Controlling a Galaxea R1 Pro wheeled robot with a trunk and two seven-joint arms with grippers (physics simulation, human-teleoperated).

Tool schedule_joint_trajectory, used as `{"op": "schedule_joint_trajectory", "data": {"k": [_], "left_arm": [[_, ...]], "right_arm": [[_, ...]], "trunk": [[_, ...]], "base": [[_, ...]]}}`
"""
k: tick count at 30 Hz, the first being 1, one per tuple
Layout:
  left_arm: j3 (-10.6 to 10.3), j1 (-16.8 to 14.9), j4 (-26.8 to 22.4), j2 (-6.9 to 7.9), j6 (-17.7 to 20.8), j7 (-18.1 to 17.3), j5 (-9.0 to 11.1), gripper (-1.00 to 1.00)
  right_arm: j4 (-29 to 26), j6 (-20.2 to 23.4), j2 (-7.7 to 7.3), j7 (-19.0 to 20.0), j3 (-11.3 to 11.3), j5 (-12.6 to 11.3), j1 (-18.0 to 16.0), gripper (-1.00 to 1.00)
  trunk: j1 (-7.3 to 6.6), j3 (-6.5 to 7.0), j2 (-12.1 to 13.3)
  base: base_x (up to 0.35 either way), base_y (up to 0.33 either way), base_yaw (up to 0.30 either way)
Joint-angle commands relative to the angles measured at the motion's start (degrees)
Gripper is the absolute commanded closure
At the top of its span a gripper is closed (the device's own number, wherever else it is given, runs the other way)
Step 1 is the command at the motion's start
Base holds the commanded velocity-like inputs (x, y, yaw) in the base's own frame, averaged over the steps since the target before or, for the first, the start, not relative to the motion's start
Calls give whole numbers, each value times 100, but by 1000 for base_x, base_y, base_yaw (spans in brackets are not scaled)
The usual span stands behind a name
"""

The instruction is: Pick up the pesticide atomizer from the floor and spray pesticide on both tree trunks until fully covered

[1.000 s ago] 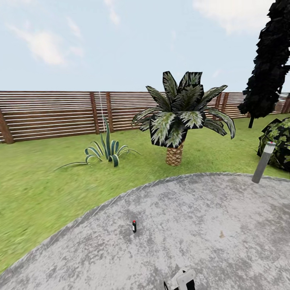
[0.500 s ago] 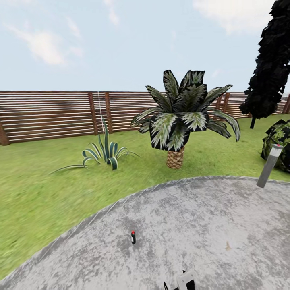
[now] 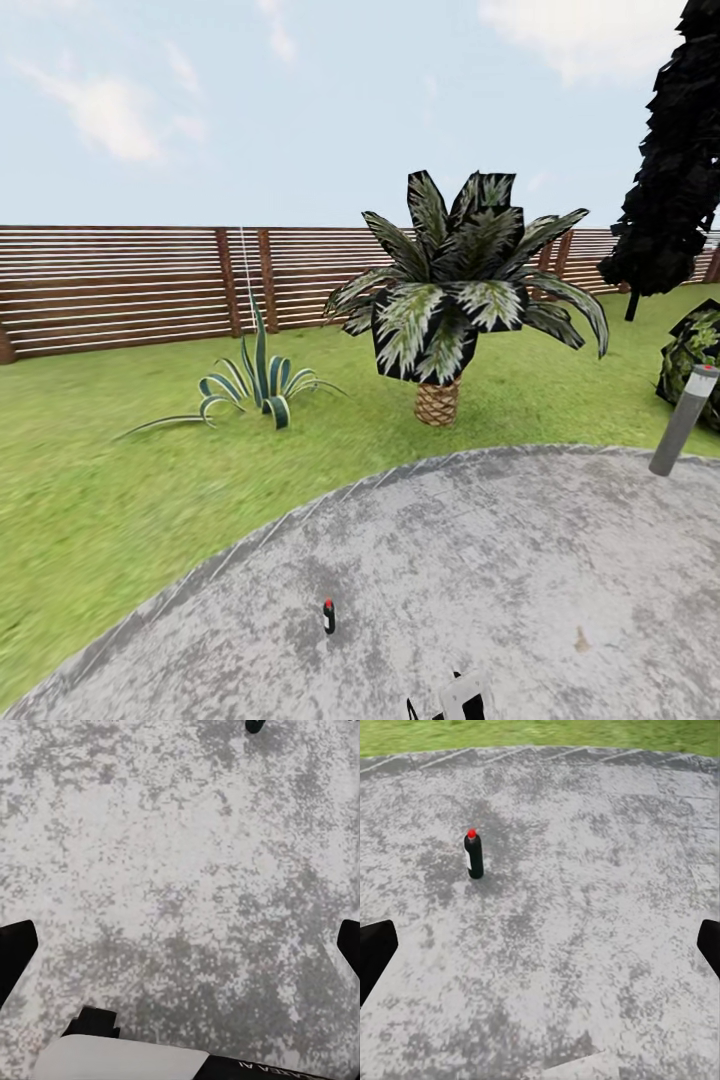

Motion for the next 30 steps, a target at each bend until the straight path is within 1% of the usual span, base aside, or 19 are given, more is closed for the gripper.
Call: {"op": "schedule_joint_trajectory", "data": {"k": [1,8,16,21,30], "left_arm": [[0,0,0,0,-1,0,0,-100],[0,0,0,0,-6,0,0,-100],[0,0,0,0,-8,0,0,-100],[0,0,0,0,-8,0,0,-100],[0,0,0,0,-8,0,0,-100]], "right_arm": [[0,0,0,-1,0,0,0,-100],[-1,0,0,1,0,0,0,-100],[0,0,0,-1,0,0,0,-100],[0,0,0,-3,0,0,0,-100],[0,0,0,1,2,0,0,-100]], "trunk": [[0,0,0],[0,0,0],[0,0,0],[0,9,0],[0,36,0]], "base": [[120,0,0],[199,-52,0],[220,-214,43],[158,-270,218],[136,-284,278]]}}
